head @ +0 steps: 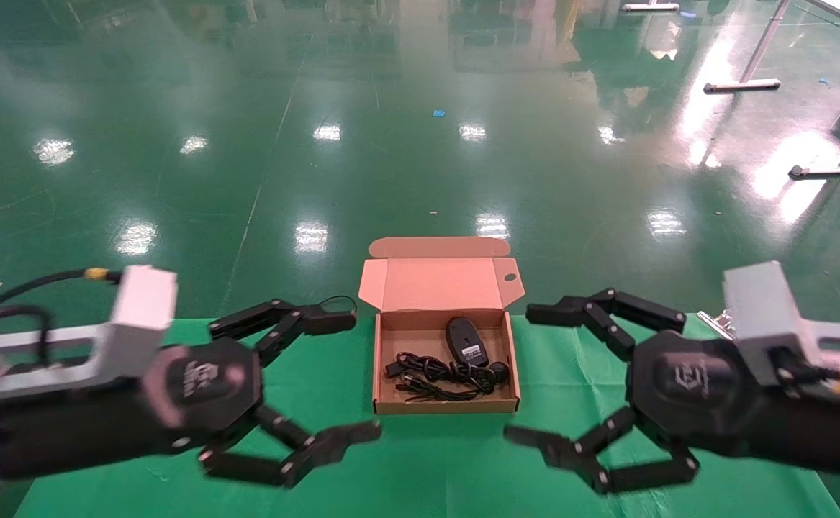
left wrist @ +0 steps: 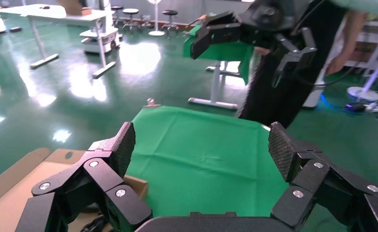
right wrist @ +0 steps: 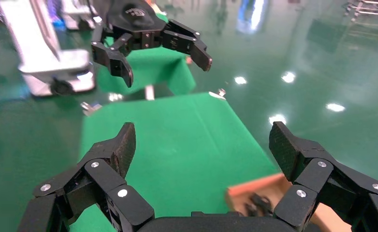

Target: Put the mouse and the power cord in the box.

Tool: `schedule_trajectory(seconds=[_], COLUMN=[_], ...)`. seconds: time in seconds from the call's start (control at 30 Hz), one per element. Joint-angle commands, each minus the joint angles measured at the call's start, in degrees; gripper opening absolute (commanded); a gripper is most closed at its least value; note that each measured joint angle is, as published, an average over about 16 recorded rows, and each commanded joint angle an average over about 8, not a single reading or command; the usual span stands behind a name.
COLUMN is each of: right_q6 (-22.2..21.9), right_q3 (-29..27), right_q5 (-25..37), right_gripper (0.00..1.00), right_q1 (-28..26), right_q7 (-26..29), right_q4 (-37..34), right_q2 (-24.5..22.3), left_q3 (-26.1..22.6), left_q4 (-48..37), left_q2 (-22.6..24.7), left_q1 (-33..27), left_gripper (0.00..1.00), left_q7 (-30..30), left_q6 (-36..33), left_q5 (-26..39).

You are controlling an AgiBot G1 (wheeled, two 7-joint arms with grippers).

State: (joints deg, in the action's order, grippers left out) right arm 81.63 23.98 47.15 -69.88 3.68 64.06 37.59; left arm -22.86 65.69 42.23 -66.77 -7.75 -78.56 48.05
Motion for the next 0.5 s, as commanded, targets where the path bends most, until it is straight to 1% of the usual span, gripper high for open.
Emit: schedule_trajectory(seconds=[0.03,0.3,0.5], right_q6=[0.8,3.5,4.6], right_q3=[-1.5,-6.9,-9.0], right_q5=[-1.0,-4.6,-6.1], right_gripper=[1.00,1.00,1.00], right_q1=[1.5,7.2,9.5], right_q7=[1.3,6.1,7.6], right_q4=[1.8,8.2,10.8], right_q2=[-0.5,-2.2,-2.9], left_q3=[1.4,6.3,7.6], left_q4=[1.6,7.2,8.9], left_q2=[-1.5,-6.6,-8.0], left_q1=[1.1,4.8,5.6], left_gripper=[1.00,1.00,1.00], left_q7=[-0.6,-2.7,-3.1], left_q6=[-1.4,-6.5,-8.0], left_q5=[-1.3,-5.7,-6.8])
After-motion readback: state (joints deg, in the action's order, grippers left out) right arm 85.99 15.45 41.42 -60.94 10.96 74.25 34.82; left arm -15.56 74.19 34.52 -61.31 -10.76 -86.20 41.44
